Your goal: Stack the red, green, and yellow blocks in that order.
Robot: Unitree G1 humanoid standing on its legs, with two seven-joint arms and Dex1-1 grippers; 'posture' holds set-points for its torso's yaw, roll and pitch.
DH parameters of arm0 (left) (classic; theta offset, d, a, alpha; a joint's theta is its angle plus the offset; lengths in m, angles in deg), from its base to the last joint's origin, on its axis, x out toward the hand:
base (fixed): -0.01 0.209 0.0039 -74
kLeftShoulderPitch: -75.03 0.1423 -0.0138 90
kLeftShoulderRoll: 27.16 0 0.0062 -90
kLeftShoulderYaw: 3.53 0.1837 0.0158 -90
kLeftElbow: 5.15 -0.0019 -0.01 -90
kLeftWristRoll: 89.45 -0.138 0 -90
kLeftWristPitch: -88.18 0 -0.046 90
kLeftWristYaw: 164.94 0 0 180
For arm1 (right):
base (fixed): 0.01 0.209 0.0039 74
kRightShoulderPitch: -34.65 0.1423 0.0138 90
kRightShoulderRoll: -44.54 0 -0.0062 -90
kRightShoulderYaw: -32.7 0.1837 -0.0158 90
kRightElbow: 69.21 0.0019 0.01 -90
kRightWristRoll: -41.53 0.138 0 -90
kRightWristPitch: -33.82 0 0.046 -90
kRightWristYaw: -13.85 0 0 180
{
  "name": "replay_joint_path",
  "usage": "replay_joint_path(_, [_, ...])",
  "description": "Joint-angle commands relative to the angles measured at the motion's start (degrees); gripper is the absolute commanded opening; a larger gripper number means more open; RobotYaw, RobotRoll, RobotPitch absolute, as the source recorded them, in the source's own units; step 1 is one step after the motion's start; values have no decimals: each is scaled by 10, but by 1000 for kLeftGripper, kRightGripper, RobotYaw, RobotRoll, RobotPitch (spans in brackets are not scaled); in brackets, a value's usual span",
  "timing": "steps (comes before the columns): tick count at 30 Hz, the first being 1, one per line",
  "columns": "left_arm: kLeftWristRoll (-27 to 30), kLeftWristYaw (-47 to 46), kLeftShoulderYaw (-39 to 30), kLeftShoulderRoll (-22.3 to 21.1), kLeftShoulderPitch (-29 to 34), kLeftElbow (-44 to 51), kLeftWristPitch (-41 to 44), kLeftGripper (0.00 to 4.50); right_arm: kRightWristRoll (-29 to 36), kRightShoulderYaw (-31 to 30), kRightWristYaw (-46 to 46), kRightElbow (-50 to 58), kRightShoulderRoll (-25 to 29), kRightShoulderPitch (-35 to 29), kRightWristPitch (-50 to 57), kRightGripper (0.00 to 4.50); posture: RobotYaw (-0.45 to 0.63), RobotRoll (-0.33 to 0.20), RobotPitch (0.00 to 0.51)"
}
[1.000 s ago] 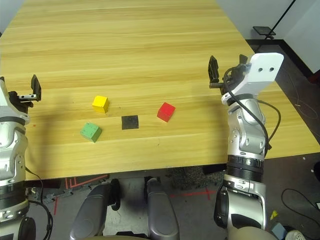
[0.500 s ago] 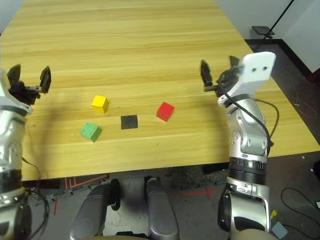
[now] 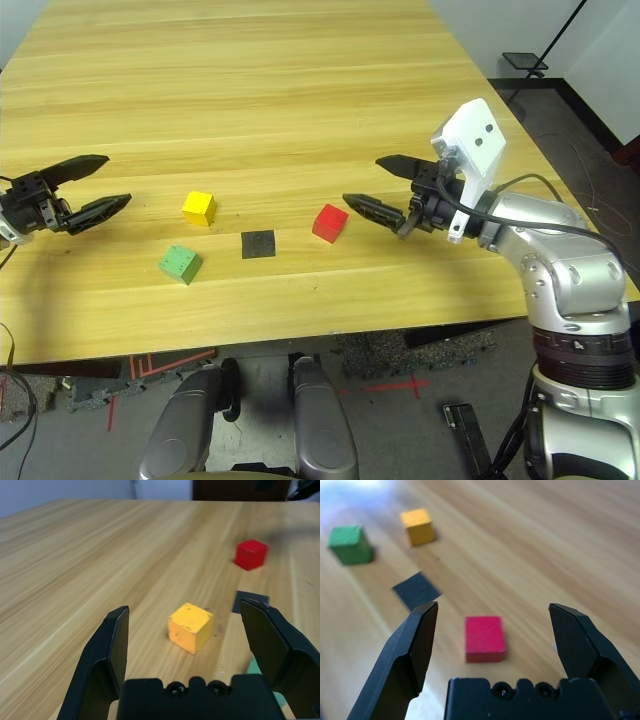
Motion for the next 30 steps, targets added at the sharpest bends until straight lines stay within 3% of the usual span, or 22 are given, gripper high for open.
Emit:
replay_joint_path(1, [-27,39,23,-1,-23,-44,-31,4446,-13,-15,-29,4,17,-6,-12,4500,162,-21,231])
replay_joint_path(6, [-25,51,26,8,-41,-47,-27,4446,-45,-23,-43,-28,22,-20,-50,4500,153,-22,227])
replay_joint_path(12, [-19,48,21,16,-23,-20,-22,4446,-75,-25,-62,-99,-14,-33,-136,4500,166,-14,227])
replay_joint_path(18, [2,25,13,19,4,52,19,4446,-97,-30,-78,-185,-52,-15,-200,4500,186,5,228])
replay_joint_path(30, [14,-4,0,14,31,102,48,4446,-135,-66,-109,-273,-98,22,-263,4500,231,20,238])
